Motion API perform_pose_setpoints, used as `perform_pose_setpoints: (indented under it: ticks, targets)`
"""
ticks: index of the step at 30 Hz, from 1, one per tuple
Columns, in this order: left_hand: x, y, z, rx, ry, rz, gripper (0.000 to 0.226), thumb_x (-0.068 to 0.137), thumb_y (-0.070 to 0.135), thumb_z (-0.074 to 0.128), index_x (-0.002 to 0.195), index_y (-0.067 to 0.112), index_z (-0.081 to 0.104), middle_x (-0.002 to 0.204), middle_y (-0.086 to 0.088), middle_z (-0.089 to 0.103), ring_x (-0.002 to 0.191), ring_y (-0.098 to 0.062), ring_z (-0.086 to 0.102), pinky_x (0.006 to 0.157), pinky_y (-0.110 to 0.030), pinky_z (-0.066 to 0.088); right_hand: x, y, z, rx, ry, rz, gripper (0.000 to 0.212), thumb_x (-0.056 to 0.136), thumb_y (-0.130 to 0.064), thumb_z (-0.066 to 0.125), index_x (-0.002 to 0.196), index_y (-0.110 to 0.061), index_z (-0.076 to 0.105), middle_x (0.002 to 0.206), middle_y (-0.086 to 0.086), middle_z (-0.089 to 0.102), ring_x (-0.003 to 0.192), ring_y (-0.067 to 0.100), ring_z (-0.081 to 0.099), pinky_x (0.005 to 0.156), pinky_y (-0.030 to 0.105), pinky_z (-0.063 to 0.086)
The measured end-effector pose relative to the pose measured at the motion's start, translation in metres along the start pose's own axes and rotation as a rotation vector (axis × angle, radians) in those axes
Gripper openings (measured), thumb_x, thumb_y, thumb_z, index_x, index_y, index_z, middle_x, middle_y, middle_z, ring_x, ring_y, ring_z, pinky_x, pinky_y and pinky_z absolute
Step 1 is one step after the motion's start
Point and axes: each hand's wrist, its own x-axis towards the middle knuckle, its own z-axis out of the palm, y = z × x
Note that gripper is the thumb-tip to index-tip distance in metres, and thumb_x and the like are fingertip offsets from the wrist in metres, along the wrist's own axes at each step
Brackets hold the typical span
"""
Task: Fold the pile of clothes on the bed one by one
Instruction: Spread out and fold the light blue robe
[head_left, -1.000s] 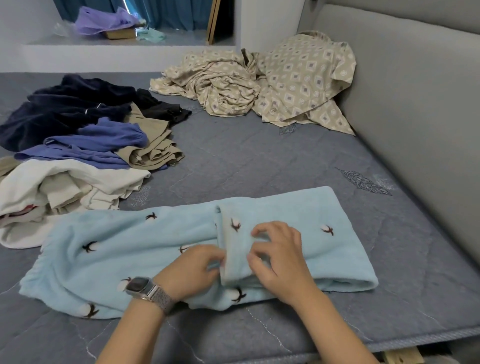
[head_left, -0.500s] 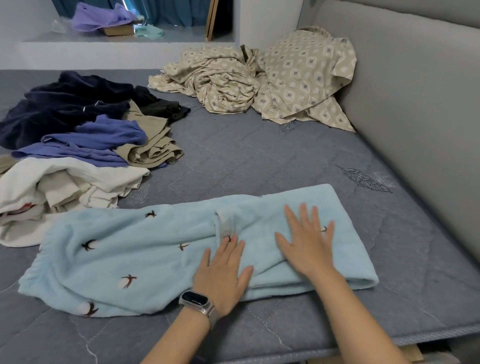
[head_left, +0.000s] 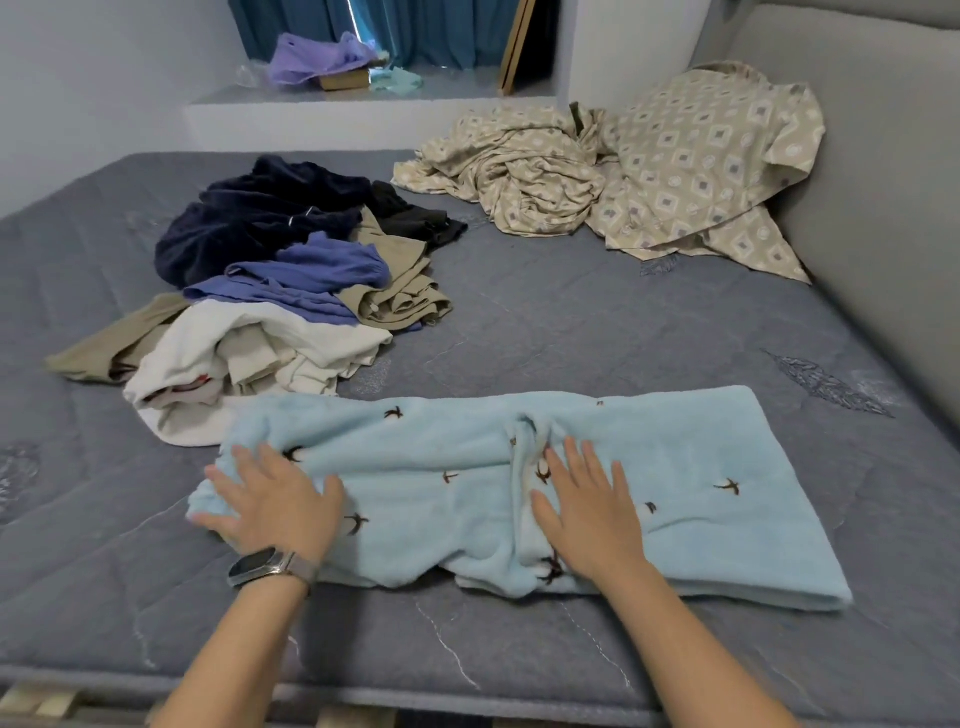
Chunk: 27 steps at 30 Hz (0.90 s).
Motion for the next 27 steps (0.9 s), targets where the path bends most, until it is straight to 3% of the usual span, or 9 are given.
perform_pose_setpoints:
  ticks: [2, 4, 6, 7, 10, 12, 16, 20, 27]
  targets:
    - [0.018, -0.031, -0.010, -0.174, -0.029, -0.347, 0.102, 0.077, 0.040, 0.074, 0.150, 0.001, 0.014, 0.158, -0.018, 0.005, 0.144, -0.040, -0.001, 0.111, -0.063, 0.002, 0.003, -0.008, -0.001, 0.016, 0.020, 0.058, 0.092, 0.070, -0.059, -0.014, 0.154, -0.027, 0.008, 0.162, -0.002, -0.004, 0.149, 0.017, -0.007, 0.119, 0.049, -0.003]
    - [0.030, -0.060, -0.015, -0.476, -0.173, -0.594, 0.102, 0.075, 0.043, 0.076, 0.148, -0.003, 0.020, 0.153, -0.022, 0.022, 0.138, -0.037, 0.027, 0.111, -0.053, 0.025, 0.003, -0.018, -0.007, 0.040, 0.007, 0.102, 0.081, 0.081, -0.059, -0.002, 0.154, -0.025, 0.011, 0.162, 0.001, -0.001, 0.149, 0.020, -0.006, 0.118, 0.052, -0.002]
    - [0.030, -0.075, -0.015, -0.998, -0.268, -0.714, 0.063, 0.082, 0.025, 0.073, 0.131, -0.004, 0.047, 0.112, -0.024, 0.062, 0.088, -0.024, 0.067, 0.068, -0.038, 0.056, 0.000, -0.028, -0.012, 0.059, -0.029, 0.144, 0.069, 0.094, -0.056, 0.018, 0.154, -0.022, 0.010, 0.162, 0.004, 0.000, 0.149, 0.023, -0.004, 0.117, 0.053, -0.002]
    - [0.028, -0.077, -0.015, -1.167, -0.295, -0.757, 0.040, 0.084, 0.014, 0.070, 0.118, 0.000, 0.055, 0.081, -0.018, 0.068, 0.057, -0.015, 0.065, 0.047, -0.026, 0.052, -0.003, -0.033, -0.013, 0.065, -0.051, 0.157, 0.069, 0.096, -0.054, 0.024, 0.154, -0.021, 0.008, 0.162, 0.005, 0.000, 0.149, 0.025, -0.003, 0.117, 0.053, -0.001]
    - [0.021, -0.063, -0.013, -1.412, -0.504, -0.810, 0.013, 0.087, 0.014, 0.066, 0.096, 0.013, 0.057, 0.070, -0.003, 0.064, 0.055, -0.012, 0.058, 0.037, -0.014, 0.044, -0.011, -0.043, -0.014, 0.021, -0.121, 0.166, 0.072, 0.095, -0.049, 0.030, 0.154, -0.018, 0.002, 0.162, 0.007, -0.002, 0.148, 0.028, -0.004, 0.118, 0.054, 0.001]
    - [0.020, -0.047, -0.011, -1.427, -0.618, -0.752, 0.012, 0.086, 0.019, 0.067, 0.094, 0.013, 0.059, 0.086, -0.004, 0.061, 0.066, -0.014, 0.054, 0.040, -0.016, 0.045, -0.018, -0.046, -0.014, -0.008, -0.151, 0.154, 0.073, 0.095, -0.048, 0.030, 0.154, -0.017, -0.001, 0.162, 0.005, -0.004, 0.148, 0.027, -0.006, 0.118, 0.053, 0.000]
    - [0.015, -0.005, -0.015, -1.492, -0.429, -0.525, 0.040, 0.081, 0.028, 0.069, 0.118, 0.011, 0.063, 0.105, -0.005, 0.070, 0.087, -0.021, 0.066, 0.070, -0.033, 0.053, -0.032, -0.039, -0.016, 0.005, -0.187, 0.087, 0.071, 0.098, -0.050, 0.029, 0.154, -0.021, -0.004, 0.162, 0.000, -0.007, 0.148, 0.025, -0.008, 0.119, 0.050, -0.004]
    - [-0.016, 0.061, -0.047, -1.740, -0.439, -0.198, 0.034, 0.090, 0.023, 0.061, 0.123, 0.015, 0.061, 0.118, 0.000, 0.068, 0.112, -0.017, 0.063, 0.092, -0.038, 0.051, -0.040, -0.025, -0.020, 0.145, -0.216, 0.007, 0.063, 0.100, -0.051, 0.022, 0.155, -0.025, 0.003, 0.161, -0.005, -0.007, 0.148, 0.020, -0.012, 0.119, 0.044, -0.010]
    - [-0.093, 0.157, -0.044, -1.469, -0.644, 0.478, 0.031, 0.087, 0.031, 0.060, 0.118, 0.027, 0.060, 0.121, 0.009, 0.066, 0.116, -0.009, 0.059, 0.095, -0.029, 0.048, -0.032, 0.017, -0.052, 1.757, -0.031, 0.399, 0.059, 0.097, -0.058, 0.023, 0.139, -0.023, 0.045, 0.141, 0.005, 0.051, 0.131, 0.020, 0.047, 0.114, 0.036, 0.029]
